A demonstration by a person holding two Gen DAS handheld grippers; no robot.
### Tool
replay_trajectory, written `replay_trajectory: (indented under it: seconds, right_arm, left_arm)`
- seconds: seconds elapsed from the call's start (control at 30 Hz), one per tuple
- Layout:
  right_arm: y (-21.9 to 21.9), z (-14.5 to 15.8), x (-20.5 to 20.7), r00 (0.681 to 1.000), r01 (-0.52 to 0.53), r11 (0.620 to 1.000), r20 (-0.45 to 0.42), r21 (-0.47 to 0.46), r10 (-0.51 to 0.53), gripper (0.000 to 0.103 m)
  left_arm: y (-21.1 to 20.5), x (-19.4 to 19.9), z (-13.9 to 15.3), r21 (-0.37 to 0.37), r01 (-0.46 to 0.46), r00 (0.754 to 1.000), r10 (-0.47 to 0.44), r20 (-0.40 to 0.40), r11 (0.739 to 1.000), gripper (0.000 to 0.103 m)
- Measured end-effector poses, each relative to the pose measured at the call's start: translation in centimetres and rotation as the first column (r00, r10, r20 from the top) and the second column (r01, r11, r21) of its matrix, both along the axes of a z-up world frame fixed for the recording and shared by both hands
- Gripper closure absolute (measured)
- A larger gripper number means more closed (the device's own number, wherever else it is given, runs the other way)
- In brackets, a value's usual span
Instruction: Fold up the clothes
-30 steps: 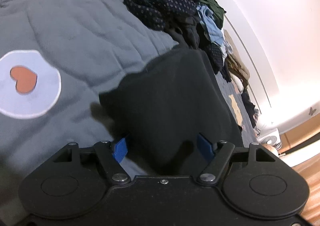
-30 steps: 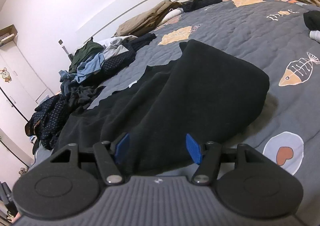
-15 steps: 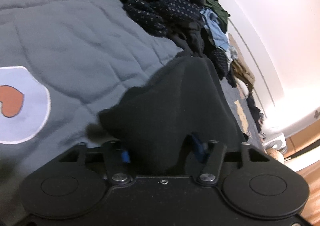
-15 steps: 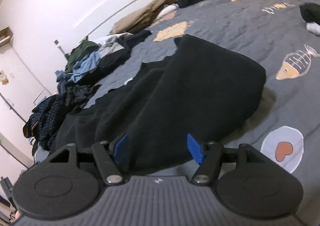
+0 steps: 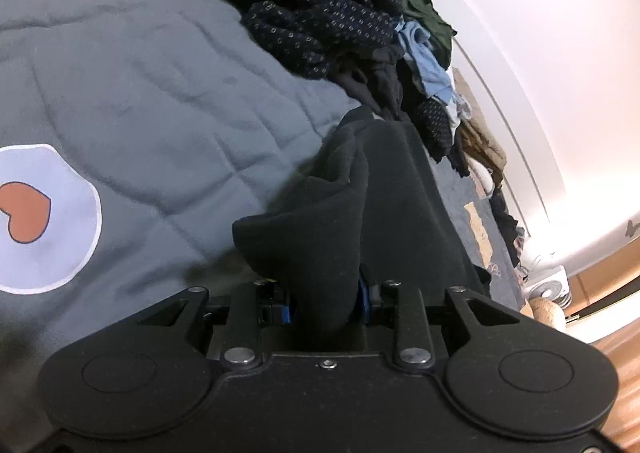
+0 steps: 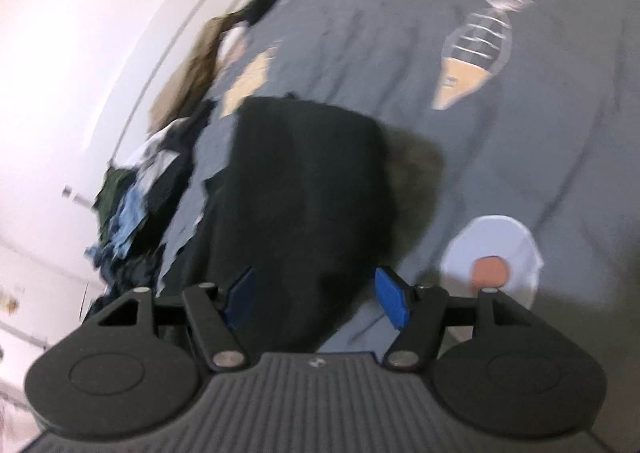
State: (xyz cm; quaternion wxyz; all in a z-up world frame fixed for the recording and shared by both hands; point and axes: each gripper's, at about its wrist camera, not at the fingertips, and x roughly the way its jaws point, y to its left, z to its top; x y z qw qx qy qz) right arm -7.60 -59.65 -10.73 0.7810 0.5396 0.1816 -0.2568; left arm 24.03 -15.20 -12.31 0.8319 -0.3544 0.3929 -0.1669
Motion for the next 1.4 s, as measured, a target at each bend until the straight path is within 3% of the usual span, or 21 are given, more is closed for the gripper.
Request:
replay_trajectory:
  seconds: [0.3, 0.5, 0.7, 1.13, 1.23, 1.3, 1.4]
  right_arm:
    - [-0.3, -3.1, 0.8, 0.995, 0.097, 0.992, 0.021, 0.077, -0.099, 0.038]
    - [-0.4, -3.3, 1.8, 0.989, 0.105, 0.993, 0.104, 0.053, -0.110, 0.038]
    - [-1.3, -4.8, 3.6, 0.987, 0.108, 0.990, 0.112, 0.088, -0.118, 0.036]
    - [-1.6, -5.0, 4.5, 0.986, 0.092, 0.994, 0.132, 0.055, -0.099, 0.025]
    - [-1.6, -4.8, 4.3, 0.986, 0.105, 0.993, 0.124, 0.049, -0.110, 0.037]
    - [-1.6, -4.6, 4.2, 0.986, 0.117, 0.992, 0.116, 0.044, -0.121, 0.060]
    - [-1.5, -4.1, 4.0, 0.985, 0.130, 0.991, 0.110, 0.037, -0.134, 0.083]
  left_arm:
    - [0.1, 0.5, -0.7, 0.001, 0.006, 1.000, -0.006, -0.028, 1.000, 0.074]
    - [0.1, 0.6, -1.1, 0.003, 0.004, 0.999, -0.004, -0.036, 1.000, 0.073]
    - [0.1, 0.6, -1.1, 0.011, 0.007, 0.999, -0.007, -0.033, 1.000, 0.073]
    - [-0.1, 0.6, -1.3, 0.016, 0.008, 0.999, -0.008, -0.037, 1.000, 0.073]
    - [0.0, 0.7, -1.3, 0.015, 0.009, 0.999, -0.008, -0.039, 1.000, 0.073]
    - [0.0, 0.8, -1.2, 0.012, 0.008, 0.999, -0.008, -0.038, 1.000, 0.075]
    - [0.0, 0.6, -0.7, 0.010, 0.007, 1.000, -0.007, -0.019, 1.000, 0.083]
